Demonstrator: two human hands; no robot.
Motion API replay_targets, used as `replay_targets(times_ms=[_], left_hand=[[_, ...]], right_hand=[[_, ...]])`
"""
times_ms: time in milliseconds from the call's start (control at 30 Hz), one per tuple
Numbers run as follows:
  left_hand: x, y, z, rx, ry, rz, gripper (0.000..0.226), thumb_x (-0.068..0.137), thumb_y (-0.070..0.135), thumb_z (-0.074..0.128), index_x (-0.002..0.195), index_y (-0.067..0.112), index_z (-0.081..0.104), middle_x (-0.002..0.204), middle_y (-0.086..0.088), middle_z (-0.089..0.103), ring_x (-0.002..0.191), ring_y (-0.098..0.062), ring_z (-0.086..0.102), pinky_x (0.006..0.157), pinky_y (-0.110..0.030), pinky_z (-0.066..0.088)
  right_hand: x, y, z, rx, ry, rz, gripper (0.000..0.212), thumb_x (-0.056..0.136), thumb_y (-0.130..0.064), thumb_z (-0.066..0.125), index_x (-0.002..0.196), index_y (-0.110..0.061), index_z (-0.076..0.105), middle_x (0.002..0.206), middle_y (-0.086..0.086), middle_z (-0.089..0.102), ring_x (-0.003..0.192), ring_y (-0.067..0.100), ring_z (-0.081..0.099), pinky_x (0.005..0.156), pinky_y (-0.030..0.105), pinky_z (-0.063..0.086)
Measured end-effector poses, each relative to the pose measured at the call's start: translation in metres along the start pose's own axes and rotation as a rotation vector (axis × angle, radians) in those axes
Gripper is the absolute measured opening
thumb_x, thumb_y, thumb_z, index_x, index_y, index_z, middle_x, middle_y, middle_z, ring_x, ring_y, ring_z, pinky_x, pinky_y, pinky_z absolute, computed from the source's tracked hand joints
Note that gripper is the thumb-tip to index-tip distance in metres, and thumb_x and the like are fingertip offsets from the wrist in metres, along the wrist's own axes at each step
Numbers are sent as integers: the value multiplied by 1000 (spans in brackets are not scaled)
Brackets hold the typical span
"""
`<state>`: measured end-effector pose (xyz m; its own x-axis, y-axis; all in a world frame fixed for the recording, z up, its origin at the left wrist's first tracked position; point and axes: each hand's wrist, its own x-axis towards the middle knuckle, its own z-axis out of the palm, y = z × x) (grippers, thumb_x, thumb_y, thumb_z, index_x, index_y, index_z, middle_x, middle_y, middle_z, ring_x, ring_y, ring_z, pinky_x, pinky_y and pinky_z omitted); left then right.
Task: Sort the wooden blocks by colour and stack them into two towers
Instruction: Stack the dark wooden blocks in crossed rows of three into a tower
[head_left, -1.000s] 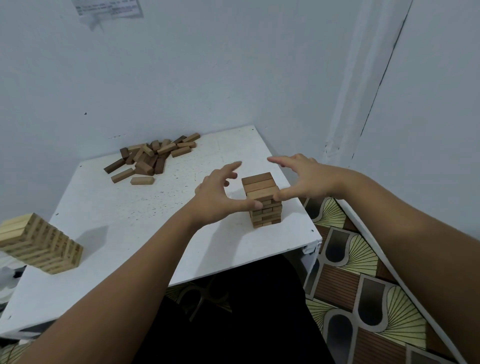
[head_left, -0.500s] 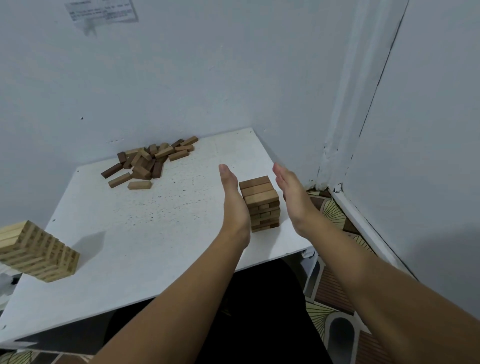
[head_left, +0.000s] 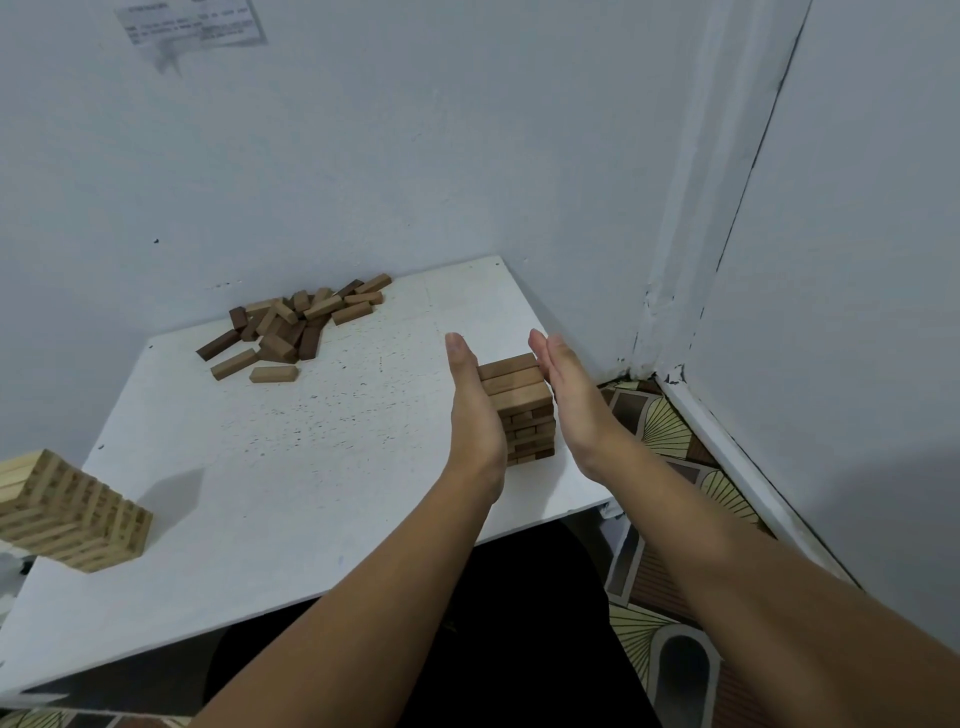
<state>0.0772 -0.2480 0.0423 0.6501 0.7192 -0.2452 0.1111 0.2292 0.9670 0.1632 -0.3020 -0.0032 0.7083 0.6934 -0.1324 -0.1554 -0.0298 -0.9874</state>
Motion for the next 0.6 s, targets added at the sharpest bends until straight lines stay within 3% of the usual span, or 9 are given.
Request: replay_targets(times_ms=[67, 100, 233, 267, 333, 367, 500, 567, 600], left_hand=[[1, 1, 0, -18, -13, 0, 72, 104, 67, 14, 150, 23, 48, 57, 37, 59, 56, 25, 56, 65, -6, 39], [2, 0, 1, -23, -18, 3, 71, 104, 67, 14, 150, 24, 48, 58, 36, 60, 57, 25, 56, 68, -8, 39], [0, 0, 0, -1, -10, 35, 52, 105, 64, 11, 124, 40, 53, 59, 38, 54, 56, 29, 51, 83, -15, 33], [2, -1, -2, -10, -11, 34, 50, 105, 65, 10, 119, 44, 53, 61, 41, 56, 64, 30, 53, 86, -15, 32], [8, -4, -6, -28, -13, 27, 56, 102, 70, 9, 135, 48, 49, 85, 46, 57, 100, 27, 52, 99, -21, 25], [11, -5, -7, -24, -11, 30, 56, 101, 71, 9, 139, 49, 44, 91, 47, 55, 106, 25, 51, 102, -24, 23], [3, -1, -3, -5, -8, 1, 45, 104, 66, 9, 125, 49, 45, 61, 40, 54, 71, 21, 54, 96, -24, 30], [0, -1, -2, 8, -11, -4, 51, 105, 63, 9, 118, 41, 54, 54, 36, 53, 53, 19, 56, 78, -16, 41], [-1, -1, -2, 8, -15, -12, 55, 105, 63, 9, 112, 35, 55, 52, 35, 55, 50, 20, 56, 66, -10, 42]], right_hand=[[-1, 1, -2, -5, -3, -13, 52, 107, -59, 21, 154, -41, 34, 135, -38, 48, 111, -35, 39, 115, 23, 17], [-3, 0, -1, -3, -2, -7, 52, 108, -57, 20, 155, -39, 34, 128, -40, 48, 102, -38, 40, 111, 21, 17], [-3, 3, -3, -10, 12, -13, 62, 107, -58, 18, 163, -31, 23, 167, -19, 22, 150, -7, 17, 126, 30, 7], [-2, 2, -3, -10, 14, -13, 62, 108, -57, 18, 163, -30, 22, 168, -18, 20, 153, -4, 14, 124, 28, 6], [-1, 2, -4, -5, 11, -9, 62, 108, -57, 17, 163, -30, 22, 168, -18, 19, 154, -2, 12, 118, 23, 7], [-1, 2, -4, -11, 9, -8, 62, 107, -58, 17, 163, -31, 21, 168, -18, 19, 154, -2, 12, 118, 24, 7], [1, 5, -1, -14, -1, -1, 67, 105, -64, 19, 163, -32, 22, 167, -19, 21, 153, -3, 14, 128, 36, 5], [2, 6, -2, -13, 6, 2, 63, 105, -63, 20, 160, -33, 30, 154, -26, 40, 141, -11, 31, 124, 30, 12], [3, 7, -2, -9, 12, -5, 58, 106, -61, 21, 157, -35, 35, 137, -34, 48, 126, -20, 38, 118, 25, 16]])
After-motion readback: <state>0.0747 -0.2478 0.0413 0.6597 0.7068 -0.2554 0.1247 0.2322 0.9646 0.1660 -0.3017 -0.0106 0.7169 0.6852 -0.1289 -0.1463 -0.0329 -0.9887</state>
